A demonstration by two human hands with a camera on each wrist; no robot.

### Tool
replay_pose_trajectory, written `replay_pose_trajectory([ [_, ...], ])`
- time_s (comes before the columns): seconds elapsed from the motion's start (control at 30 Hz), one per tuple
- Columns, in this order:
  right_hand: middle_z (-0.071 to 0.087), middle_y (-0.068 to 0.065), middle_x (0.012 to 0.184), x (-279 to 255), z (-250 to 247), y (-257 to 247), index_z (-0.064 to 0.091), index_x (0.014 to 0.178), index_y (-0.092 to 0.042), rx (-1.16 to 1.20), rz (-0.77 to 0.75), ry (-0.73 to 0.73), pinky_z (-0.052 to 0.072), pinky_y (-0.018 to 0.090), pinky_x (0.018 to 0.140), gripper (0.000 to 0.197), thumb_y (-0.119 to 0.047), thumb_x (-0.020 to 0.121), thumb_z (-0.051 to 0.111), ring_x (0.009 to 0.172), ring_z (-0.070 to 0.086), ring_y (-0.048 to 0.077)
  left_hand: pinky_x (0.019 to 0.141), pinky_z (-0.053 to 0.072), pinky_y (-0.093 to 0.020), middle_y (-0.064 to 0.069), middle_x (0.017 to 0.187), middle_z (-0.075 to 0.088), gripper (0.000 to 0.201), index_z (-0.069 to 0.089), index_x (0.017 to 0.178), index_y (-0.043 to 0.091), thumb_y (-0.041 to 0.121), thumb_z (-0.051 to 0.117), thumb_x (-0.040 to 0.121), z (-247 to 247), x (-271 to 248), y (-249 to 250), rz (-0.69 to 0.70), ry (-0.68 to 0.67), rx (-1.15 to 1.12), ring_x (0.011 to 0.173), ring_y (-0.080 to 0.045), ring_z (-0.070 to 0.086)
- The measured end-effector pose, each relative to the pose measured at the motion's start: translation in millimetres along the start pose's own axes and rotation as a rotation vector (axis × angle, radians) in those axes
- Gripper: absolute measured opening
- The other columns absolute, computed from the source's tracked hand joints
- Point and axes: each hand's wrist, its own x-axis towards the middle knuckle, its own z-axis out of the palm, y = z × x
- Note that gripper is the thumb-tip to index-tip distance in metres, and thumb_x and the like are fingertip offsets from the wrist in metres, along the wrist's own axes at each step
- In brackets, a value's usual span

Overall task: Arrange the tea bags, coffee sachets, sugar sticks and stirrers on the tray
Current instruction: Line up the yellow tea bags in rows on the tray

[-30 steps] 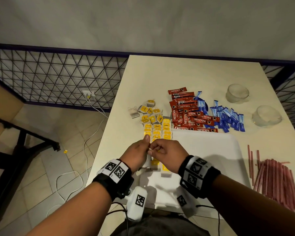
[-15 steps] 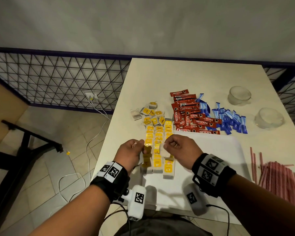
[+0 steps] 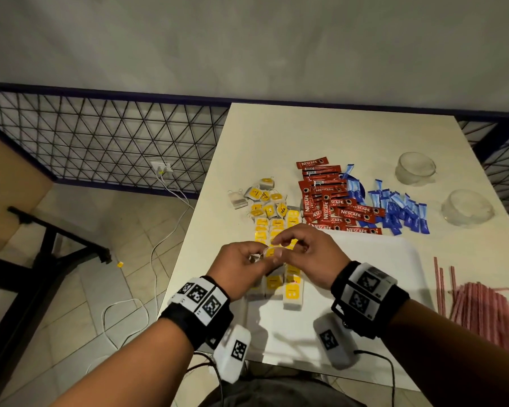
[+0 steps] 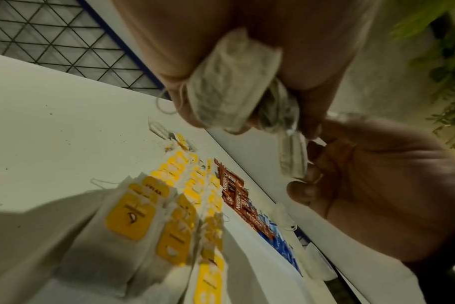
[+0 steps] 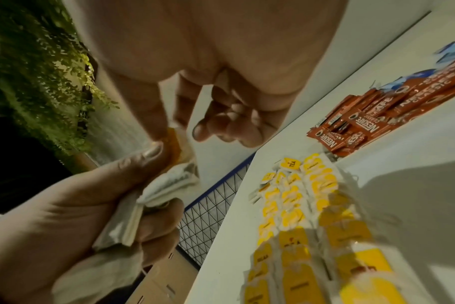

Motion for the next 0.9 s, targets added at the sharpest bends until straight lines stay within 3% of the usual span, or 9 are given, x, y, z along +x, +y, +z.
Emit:
replay_pose_trajectory([
  [0.13,0.061,-0.011,0.087,4,4,1,0.062,0.073,-0.036,-0.071,-0.019,0.027,0.038,0.019,0.064,0.018,-0.025,0.086,0.069,0.064,0.049,0.004,0.046,0.031,-0.019,-0.011,0.053,0.044,0.039,0.061,0.079,-0.009,0.027,0.077,0.08,-1,2,-3,-0.071,-0.037,0.034,0.04,-0.014,0.038],
  [0.27,0.065,-0.009,0.087,6,7,5,0.064,0.074,-0.033,0.006,0.011,0.058,0.045,0.025,0.071,0.016,-0.024,0.087,0.069,0.071,0.054,0.011,0.046,0.032,-0.021,-0.015,0.054,0.047,0.033,0.062,0.071,-0.002,0.026,0.075,0.082,-4,3,-4,-0.068,-0.025,0.0,0.041,-0.018,0.038],
  [0.4,0.068,-0.008,0.086,5,10,7,0.065,0.074,-0.034,0.031,0.035,0.055,0.048,0.03,0.076,0.016,-0.023,0.086,0.069,0.076,0.059,0.016,0.045,0.033,-0.019,-0.009,0.047,0.052,0.032,0.061,0.068,0.002,0.027,0.073,0.083,-1,2,-8,-0.061,-0.009,0.097,0.038,-0.015,0.043],
  [0.5,0.067,-0.012,0.085,3,11,13,0.064,0.074,-0.037,-0.065,0.039,0.037,0.043,0.021,0.068,0.017,-0.027,0.087,0.068,0.067,0.054,0.005,0.046,0.034,-0.02,-0.005,0.046,0.053,0.026,0.061,0.065,0.008,0.024,0.073,0.082,2,2,-18,-0.069,0.008,0.111,0.038,-0.015,0.045],
  [0.57,0.068,-0.013,0.086,-2,14,20,0.067,0.075,-0.036,-0.113,0.072,0.006,0.043,0.02,0.068,0.013,-0.028,0.086,0.068,0.07,0.055,0.001,0.048,0.035,-0.021,-0.001,0.044,0.052,0.026,0.061,0.065,0.009,0.025,0.072,0.083,5,0,-28,-0.103,-0.02,0.161,0.038,-0.014,0.045],
  [0.63,0.067,-0.012,0.087,-9,17,34,0.066,0.08,-0.034,-0.186,0.131,-0.023,0.044,0.019,0.072,0.007,-0.03,0.085,0.068,0.081,0.058,0.002,0.05,0.036,-0.022,0.003,0.042,0.052,0.027,0.062,0.065,0.009,0.027,0.07,0.084,11,-4,-38,-0.168,-0.076,0.219,0.038,-0.011,0.046],
  [0.73,0.063,-0.013,0.086,-23,16,58,0.058,0.076,-0.04,-0.373,0.168,-0.085,0.045,0.024,0.075,0.016,-0.029,0.084,0.066,0.081,0.058,0.007,0.058,0.043,-0.027,0.005,0.048,0.054,0.027,0.066,0.07,0.009,0.032,0.068,0.083,19,-7,-48,-0.244,-0.13,0.376,0.047,-0.011,0.05],
  [0.83,0.057,-0.012,0.095,-32,16,73,0.064,0.091,-0.034,-0.491,0.179,-0.187,0.046,0.029,0.088,0.009,-0.028,0.085,0.066,0.093,0.057,0.011,0.061,0.045,-0.028,0.0,0.056,0.057,0.029,0.068,0.076,0.006,0.033,0.064,0.085,25,-6,-48,-0.311,-0.164,0.464,0.055,-0.017,0.053],
  [0.9,0.052,-0.01,0.1,-35,19,81,0.064,0.104,-0.028,-0.55,0.166,-0.231,0.044,0.027,0.091,0.017,-0.029,0.087,0.064,0.097,0.055,0.01,0.062,0.047,-0.028,0.0,0.057,0.058,0.027,0.065,0.071,0.013,0.034,0.062,0.088,29,-6,-46,-0.34,-0.179,0.498,0.055,-0.016,0.053],
])
